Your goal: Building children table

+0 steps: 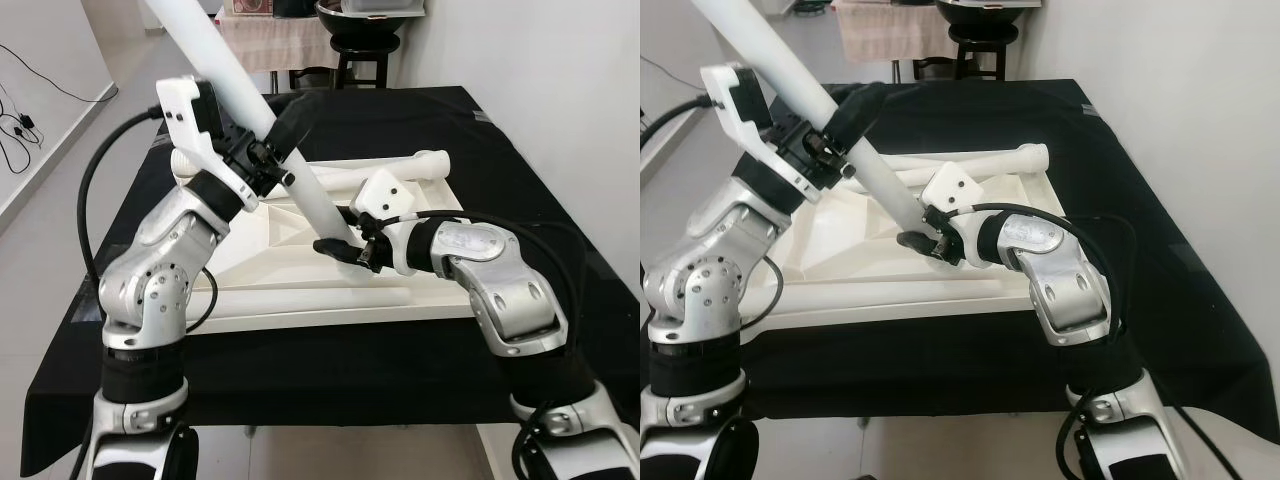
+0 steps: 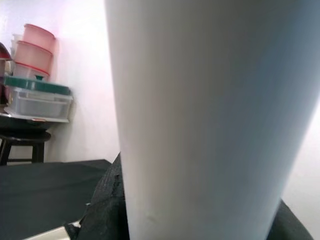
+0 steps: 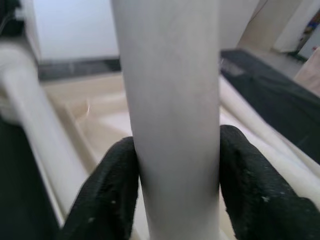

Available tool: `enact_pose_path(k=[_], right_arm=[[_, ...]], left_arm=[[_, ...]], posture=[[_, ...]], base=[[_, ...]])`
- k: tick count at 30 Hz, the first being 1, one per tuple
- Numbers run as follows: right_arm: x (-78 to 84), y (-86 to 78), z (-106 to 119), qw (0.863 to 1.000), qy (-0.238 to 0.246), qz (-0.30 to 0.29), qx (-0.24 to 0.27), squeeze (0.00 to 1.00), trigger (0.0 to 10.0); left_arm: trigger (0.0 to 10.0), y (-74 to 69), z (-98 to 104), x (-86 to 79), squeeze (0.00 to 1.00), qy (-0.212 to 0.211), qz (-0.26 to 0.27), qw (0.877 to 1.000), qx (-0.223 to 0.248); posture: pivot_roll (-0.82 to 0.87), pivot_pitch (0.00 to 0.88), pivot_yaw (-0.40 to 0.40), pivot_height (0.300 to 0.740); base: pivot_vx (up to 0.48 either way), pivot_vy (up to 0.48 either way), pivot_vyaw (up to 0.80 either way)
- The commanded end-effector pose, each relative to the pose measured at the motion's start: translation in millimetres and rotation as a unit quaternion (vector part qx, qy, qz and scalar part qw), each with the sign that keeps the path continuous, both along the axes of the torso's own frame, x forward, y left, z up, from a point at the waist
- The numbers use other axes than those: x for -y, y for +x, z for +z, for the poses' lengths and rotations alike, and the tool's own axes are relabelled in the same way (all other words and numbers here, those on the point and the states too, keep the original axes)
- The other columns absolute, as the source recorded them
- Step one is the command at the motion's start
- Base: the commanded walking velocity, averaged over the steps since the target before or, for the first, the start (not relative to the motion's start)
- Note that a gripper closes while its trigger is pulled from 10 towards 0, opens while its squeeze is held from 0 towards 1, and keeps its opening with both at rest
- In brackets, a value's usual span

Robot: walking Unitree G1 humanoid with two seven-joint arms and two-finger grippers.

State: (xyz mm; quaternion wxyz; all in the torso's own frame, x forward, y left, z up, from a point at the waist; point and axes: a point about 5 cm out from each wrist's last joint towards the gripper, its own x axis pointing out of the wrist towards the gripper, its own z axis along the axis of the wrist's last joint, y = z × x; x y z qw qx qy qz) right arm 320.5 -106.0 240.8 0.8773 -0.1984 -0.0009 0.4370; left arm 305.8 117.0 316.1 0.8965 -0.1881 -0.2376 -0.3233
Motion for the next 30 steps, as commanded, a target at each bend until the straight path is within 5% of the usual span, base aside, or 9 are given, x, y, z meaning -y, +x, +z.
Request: enact_pose_path(k=[1,11,13,14,16,25,26,28,30], right_arm=[[-5.4,-1.0,0.7,0.999,0.030,0.015,0.004,1.00,10.0],[-21.5,3.5,-3.7,0.999,0.043,0.001,0.018,1.00,10.0],[-26.8,5.3,-8.8,0.999,0.015,-0.005,0.028,0.89,10.0],[-31.2,7.6,-14.0,0.999,-0.004,-0.013,0.031,0.22,10.0],[-33.5,9.3,-17.7,0.999,-0.015,-0.017,0.032,0.00,10.0],[-41.3,22.6,-17.1,0.997,0.011,-0.069,0.039,0.00,10.0],[-42.0,23.0,-16.2,0.997,0.015,-0.069,0.040,0.00,2.4],[-42.5,23.2,-15.7,0.997,0.017,-0.070,0.041,0.00,2.4],[-43.0,24.5,-15.1,0.996,0.023,-0.074,0.042,0.00,0.0]], left_arm=[[0.0,1.8,4.7,-1.4,0.00,-0.006,0.002,1.000,0.009],[0.0,2.2,12.8,3.0,0.00,-0.018,-0.013,1.000,0.020],[0.0,2.1,13.4,4.9,0.00,-0.021,-0.019,0.999,0.020],[0.0,1.8,13.2,7.9,0.00,-0.022,-0.024,0.999,0.019],[0.0,1.7,12.9,9.8,0.00,-0.022,-0.028,0.999,0.019],[0.0,2.8,12.6,23.7,0.00,-0.021,-0.051,0.998,0.018],[0.0,2.9,12.5,24.8,0.00,-0.022,-0.053,0.998,0.017],[0.0,3.1,12.4,25.5,0.00,-0.022,-0.055,0.998,0.017],[0.0,2.8,11.6,28.2,0.00,-0.022,-0.061,0.998,0.016]], posture=[[-0.04,0.030,0.044,0.740],[-0.03,0.019,0.037,0.740],[-0.03,0.019,0.037,0.740],[-0.04,0.014,0.036,0.740],[-0.04,0.014,0.036,0.740],[-0.04,0.007,0.039,0.740],[-0.04,0.008,0.042,0.740],[-0.04,0.008,0.042,0.740],[-0.04,0.009,0.045,0.740]], base=[[0.000,0.000,0.00],[0.000,0.000,0.00],[0.000,0.000,0.00],[0.000,0.000,0.00],[0.000,0.000,0.00],[0.000,0.000,0.00],[0.000,0.000,0.00],[0.000,0.000,0.00],[0.000,0.000,0.00]])
